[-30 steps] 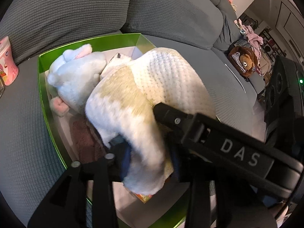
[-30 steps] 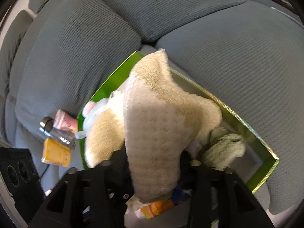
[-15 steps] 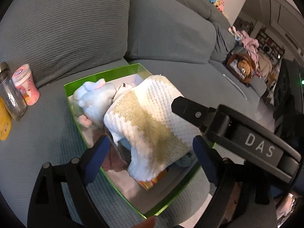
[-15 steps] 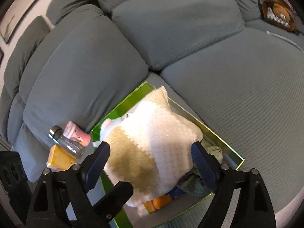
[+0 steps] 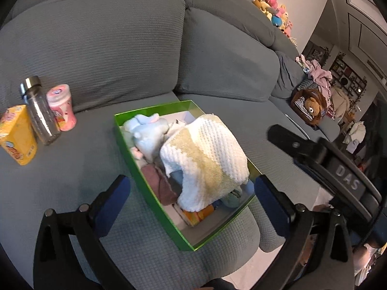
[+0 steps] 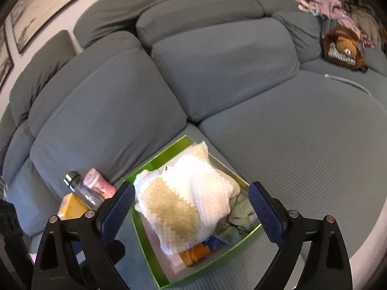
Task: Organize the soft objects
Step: 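Open the right gripper to release the cloth and withdraw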
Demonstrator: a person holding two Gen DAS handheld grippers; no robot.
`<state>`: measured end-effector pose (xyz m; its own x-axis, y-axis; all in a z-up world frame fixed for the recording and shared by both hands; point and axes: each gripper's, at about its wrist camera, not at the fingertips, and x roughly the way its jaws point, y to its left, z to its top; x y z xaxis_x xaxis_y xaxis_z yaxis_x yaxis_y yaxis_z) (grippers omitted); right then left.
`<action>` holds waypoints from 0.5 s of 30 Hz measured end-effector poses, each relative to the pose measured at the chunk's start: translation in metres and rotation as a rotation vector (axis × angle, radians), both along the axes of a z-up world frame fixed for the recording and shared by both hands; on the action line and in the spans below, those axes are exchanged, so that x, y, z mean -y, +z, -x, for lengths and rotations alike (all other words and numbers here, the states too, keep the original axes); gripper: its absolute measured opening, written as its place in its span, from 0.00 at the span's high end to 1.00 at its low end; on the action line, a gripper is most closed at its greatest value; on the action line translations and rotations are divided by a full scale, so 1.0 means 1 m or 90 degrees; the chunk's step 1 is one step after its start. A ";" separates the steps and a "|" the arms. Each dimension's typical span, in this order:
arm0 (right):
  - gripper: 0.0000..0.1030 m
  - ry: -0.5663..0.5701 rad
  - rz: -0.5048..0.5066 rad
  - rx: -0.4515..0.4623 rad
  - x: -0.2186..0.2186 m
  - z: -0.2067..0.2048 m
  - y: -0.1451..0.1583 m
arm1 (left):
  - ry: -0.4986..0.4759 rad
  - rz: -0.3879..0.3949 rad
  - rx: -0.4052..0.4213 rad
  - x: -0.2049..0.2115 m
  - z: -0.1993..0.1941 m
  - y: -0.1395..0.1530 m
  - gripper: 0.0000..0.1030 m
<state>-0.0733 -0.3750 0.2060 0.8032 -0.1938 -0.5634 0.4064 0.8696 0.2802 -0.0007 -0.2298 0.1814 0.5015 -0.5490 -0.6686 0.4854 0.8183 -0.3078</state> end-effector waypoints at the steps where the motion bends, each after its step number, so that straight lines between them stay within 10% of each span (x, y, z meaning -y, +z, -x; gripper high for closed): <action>1: 0.07 -0.001 0.010 0.001 -0.003 0.002 0.002 | 0.001 -0.001 0.001 -0.002 0.002 0.001 0.01; 15: 0.07 -0.020 0.083 0.005 -0.022 0.020 0.018 | 0.014 -0.032 0.017 -0.013 0.009 0.004 0.01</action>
<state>-0.0935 -0.3525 0.2238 0.7997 -0.2905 -0.5255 0.4325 0.8858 0.1684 -0.0096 -0.2164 0.1850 0.5306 -0.5038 -0.6817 0.4746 0.8429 -0.2536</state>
